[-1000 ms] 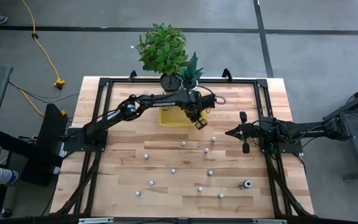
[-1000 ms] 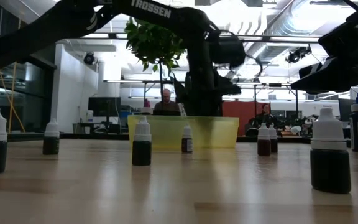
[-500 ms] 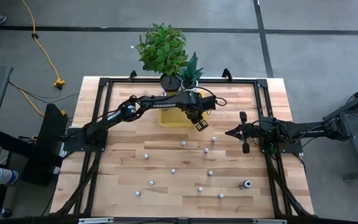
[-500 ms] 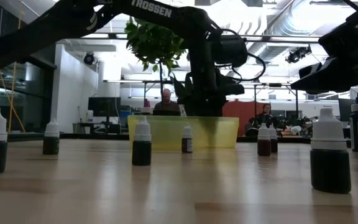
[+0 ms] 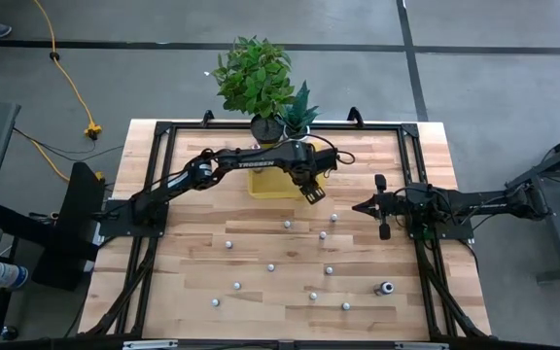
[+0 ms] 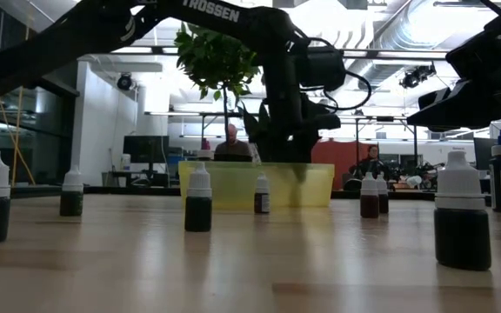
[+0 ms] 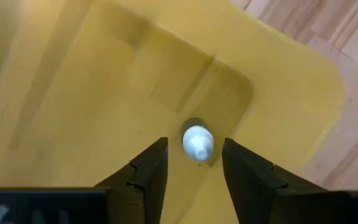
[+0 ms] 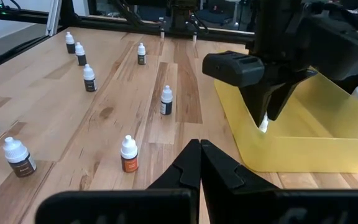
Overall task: Pick & Place food coloring
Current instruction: Put the top left small black food coloring bottle into the yellow bin, then put the small red food coloring bottle into the yellow bin
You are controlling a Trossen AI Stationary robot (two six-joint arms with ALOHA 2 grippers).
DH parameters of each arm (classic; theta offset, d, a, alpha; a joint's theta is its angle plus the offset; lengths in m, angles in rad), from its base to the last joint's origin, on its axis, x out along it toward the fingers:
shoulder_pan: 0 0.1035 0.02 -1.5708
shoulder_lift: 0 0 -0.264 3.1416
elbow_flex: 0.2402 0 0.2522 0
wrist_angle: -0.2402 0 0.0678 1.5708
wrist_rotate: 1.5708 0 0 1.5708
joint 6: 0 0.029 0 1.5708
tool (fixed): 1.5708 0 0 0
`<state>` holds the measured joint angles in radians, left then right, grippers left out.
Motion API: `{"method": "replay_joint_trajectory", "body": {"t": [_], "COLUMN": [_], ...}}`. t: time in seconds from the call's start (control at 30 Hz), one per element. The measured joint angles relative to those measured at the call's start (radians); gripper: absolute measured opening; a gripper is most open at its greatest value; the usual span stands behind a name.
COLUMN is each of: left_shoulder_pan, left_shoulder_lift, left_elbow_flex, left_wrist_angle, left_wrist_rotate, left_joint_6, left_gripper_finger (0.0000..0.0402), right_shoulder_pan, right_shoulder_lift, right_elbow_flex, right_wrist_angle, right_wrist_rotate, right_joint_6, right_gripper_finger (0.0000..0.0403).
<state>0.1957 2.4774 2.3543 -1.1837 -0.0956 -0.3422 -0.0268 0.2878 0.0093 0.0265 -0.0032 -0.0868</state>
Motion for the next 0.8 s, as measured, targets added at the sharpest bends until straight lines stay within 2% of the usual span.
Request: {"method": "replay_joint_trajectory", "body": {"t": [0.37,0.8], "left_shoulder_pan": [0.001,-0.049], "left_shoulder_lift": [-0.074,-0.139], "left_elbow_flex": [0.002,0.002], "left_wrist_angle": [0.049,0.203], "left_wrist_rotate": [0.000,0.190], "left_joint_6": [0.033,0.230], "left_gripper_finger": [0.0174,0.0175], "right_shoulder_pan": [0.000,0.000], "right_shoulder_lift": [0.000,0.000], "right_elbow_flex": [0.000,0.000], "right_wrist_angle": [0.000,0.001], "right_wrist_rotate": [0.000,0.000], "right_joint_6": [0.000,0.000], "right_gripper_finger": [0.0000,0.0000]}}
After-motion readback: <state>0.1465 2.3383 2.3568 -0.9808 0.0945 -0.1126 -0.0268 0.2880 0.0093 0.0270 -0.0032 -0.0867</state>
